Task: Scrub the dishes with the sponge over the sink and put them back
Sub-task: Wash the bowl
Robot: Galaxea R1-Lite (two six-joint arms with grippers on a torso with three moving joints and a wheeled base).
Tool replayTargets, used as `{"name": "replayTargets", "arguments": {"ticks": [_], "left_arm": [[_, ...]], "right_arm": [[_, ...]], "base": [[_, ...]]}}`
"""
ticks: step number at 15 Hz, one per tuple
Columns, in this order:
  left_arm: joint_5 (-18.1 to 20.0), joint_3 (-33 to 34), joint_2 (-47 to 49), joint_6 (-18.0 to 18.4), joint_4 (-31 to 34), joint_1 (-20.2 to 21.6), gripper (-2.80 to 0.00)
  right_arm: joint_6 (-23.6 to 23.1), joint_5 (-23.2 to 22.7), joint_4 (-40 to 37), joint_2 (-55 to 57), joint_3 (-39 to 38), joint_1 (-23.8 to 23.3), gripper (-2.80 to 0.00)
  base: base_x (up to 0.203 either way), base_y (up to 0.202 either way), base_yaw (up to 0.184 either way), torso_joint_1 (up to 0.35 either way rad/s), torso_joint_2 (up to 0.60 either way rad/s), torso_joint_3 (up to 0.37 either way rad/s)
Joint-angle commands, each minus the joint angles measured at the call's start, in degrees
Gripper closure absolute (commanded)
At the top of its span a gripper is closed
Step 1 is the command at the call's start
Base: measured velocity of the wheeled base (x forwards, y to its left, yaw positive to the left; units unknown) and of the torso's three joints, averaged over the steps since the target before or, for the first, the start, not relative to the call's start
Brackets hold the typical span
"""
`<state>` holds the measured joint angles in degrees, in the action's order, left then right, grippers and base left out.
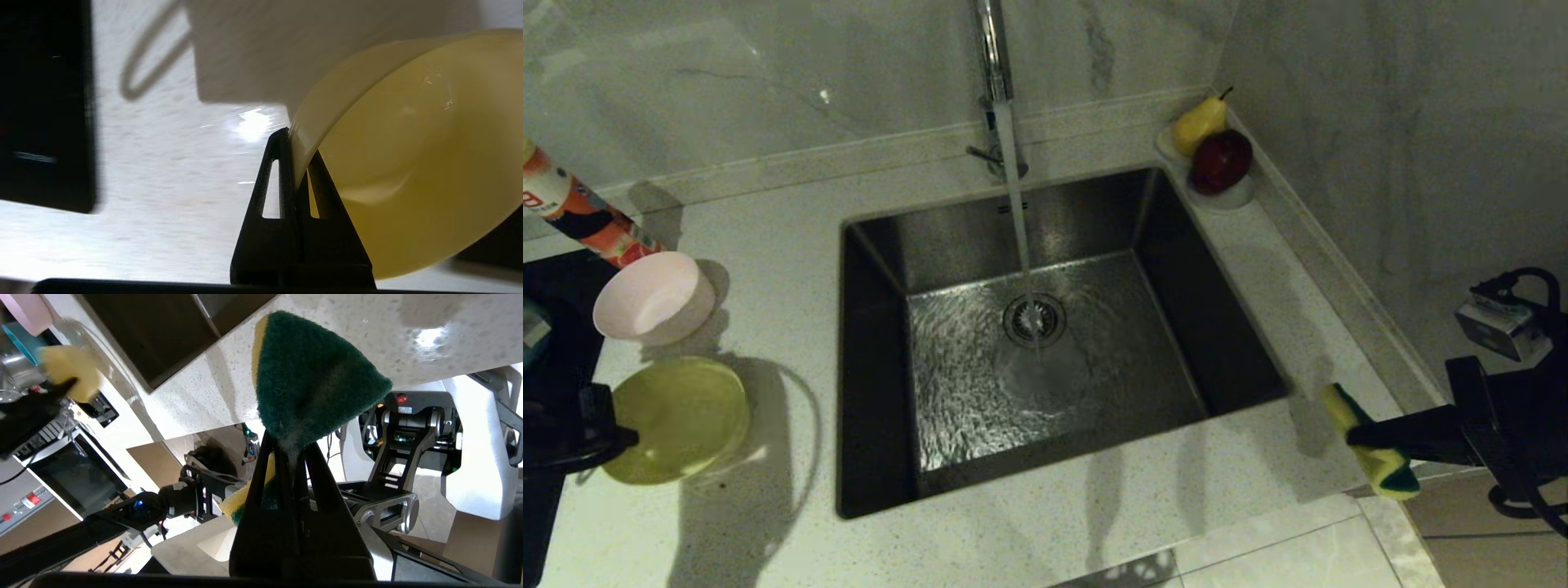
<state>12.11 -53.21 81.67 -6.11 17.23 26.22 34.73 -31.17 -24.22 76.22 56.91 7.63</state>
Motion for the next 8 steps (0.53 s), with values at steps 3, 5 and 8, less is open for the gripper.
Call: {"name": "replayTargets", "arguments": {"ticks": [3,5,8], "left_arm": [[9.8,-9.2,-4.6,-8.6,9.9,-3.3,0.0],[10.3,-10.8,-5.1,-12.0,11.6,-9.1,0.0],[7.0,-12.7,-3.9,-17.5,11.3,-21.3,0.0]], "right_arm": [[-0.3,-0.3,0.1,0.4,-0.7,0.0,0.0],[-0.4,-0.3,0.1,0.4,-1.0,0.0,0.0],[-0.3,-0.3,0.1,-0.8,-0.9,0.2,0.0]], "base": [[0.0,0.0,0.0,0.0,0.0,0.0],[0.0,0.0,0.0,0.0,0.0,0.0],[0.0,0.0,0.0,0.0,0.0,0.0]]}}
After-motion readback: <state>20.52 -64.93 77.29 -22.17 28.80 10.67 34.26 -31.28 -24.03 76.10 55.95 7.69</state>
